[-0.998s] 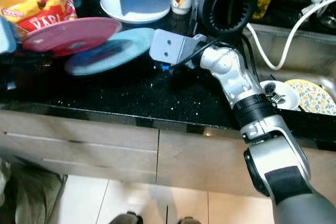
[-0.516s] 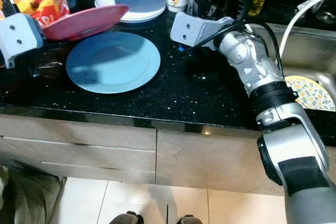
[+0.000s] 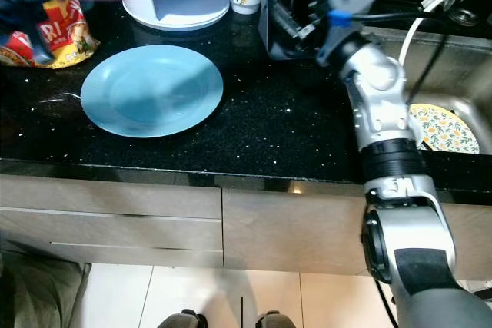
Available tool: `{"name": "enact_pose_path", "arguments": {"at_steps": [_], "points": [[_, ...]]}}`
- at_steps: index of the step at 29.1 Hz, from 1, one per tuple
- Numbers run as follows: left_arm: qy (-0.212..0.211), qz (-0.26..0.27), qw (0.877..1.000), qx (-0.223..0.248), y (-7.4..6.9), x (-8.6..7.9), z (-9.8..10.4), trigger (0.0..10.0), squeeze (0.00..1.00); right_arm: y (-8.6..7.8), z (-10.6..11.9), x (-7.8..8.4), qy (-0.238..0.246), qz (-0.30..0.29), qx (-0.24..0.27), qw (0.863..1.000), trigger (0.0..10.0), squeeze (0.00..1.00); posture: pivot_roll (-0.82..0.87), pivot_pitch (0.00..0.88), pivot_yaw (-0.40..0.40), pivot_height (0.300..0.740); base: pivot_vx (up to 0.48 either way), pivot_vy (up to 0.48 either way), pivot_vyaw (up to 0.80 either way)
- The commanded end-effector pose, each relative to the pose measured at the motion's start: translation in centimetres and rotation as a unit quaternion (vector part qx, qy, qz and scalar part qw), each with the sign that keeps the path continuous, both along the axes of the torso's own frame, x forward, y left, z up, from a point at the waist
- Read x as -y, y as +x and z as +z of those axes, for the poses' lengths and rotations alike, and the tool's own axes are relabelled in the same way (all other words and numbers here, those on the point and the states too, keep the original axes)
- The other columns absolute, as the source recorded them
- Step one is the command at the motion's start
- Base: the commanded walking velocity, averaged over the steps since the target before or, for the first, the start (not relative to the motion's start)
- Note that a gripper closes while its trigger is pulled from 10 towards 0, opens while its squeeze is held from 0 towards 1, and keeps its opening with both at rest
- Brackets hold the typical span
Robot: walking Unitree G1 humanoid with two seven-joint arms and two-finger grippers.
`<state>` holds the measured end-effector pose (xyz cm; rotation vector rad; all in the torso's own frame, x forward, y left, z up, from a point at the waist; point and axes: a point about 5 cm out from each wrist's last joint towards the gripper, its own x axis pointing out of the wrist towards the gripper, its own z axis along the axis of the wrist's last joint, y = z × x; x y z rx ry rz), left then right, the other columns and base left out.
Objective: Kitchen organization
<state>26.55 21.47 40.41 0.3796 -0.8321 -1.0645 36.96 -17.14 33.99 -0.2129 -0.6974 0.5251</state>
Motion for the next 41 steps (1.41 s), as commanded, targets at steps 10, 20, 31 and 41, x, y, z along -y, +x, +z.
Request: {"name": "enact_pose_path", "arguments": {"at_steps": [10,20,31,41], "points": [[-0.210,-0.174,0.961,-0.046,-2.4,-0.6,0.7,0.0,0.00,-3.2,-0.7,2.4,0.162,0.186,-0.003,0.969,10.0,0.00,0.13,0.104,-0.066,0.740,0.000,0.000,0.00],[-0.467,-0.310,0.801,-0.209,0.2,-1.0,-5.9,0.0,0.00,-6.6,-4.1,-0.1,0.280,0.412,-0.067,0.864,10.0,0.00,0.12,0.113,-0.074,0.740,0.000,0.000,0.00],[-0.472,-0.344,0.730,-0.354,1.2,3.8,-11.3,0.0,0.00,-7.8,-6.2,-2.6,0.318,0.466,-0.124,0.816,10.0,0.00,0.12,0.103,-0.066,0.740,0.000,0.000,0.00],[-0.436,-0.358,0.710,-0.422,0.9,7.0,-13.7,0.0,0.00,-8.5,-7.4,-5.3,0.295,0.483,-0.182,0.804,10.0,0.00,0.12,0.087,-0.069,0.740,0.000,0.000,0.00]]}}
